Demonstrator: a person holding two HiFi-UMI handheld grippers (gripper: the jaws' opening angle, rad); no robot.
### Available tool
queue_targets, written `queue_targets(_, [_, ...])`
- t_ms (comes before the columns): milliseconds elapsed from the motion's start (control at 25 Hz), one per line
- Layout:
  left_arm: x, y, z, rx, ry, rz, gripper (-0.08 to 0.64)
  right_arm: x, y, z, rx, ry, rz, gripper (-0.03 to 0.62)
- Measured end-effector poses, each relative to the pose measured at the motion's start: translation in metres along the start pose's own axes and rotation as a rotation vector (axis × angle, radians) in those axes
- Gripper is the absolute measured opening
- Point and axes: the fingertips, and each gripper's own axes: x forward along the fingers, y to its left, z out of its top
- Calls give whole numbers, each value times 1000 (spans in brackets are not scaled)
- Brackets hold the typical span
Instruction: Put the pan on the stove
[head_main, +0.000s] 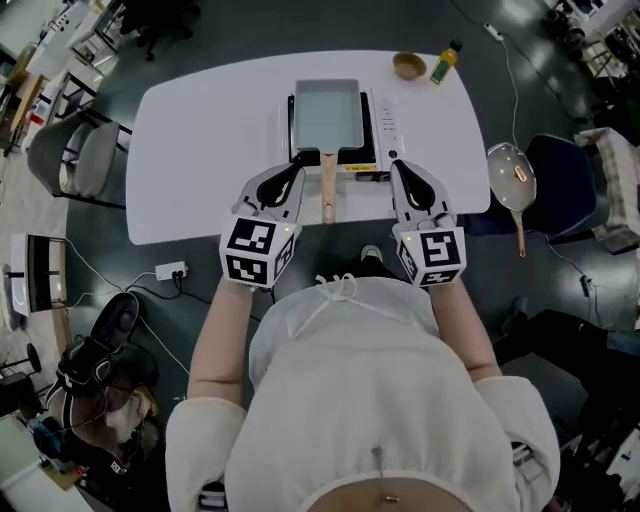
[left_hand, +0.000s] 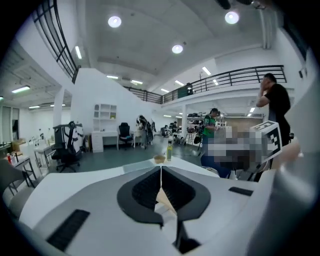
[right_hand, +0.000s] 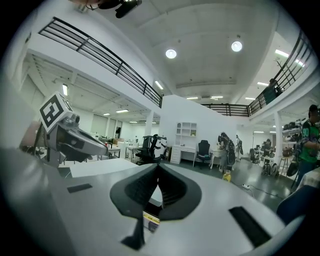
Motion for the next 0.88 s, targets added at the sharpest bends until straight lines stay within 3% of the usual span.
queue_targets(160, [-19, -7, 20, 68, -179, -20, 26, -8, 6, 10, -7, -43, 4, 5])
queue_targets(240, [-25, -8, 23, 94, -214, -14, 26, -10, 8, 12, -2, -59, 7, 5])
queue_targets(880, [-50, 0, 19, 73, -235, 12, 26, -30, 11, 17, 4, -70, -1, 0])
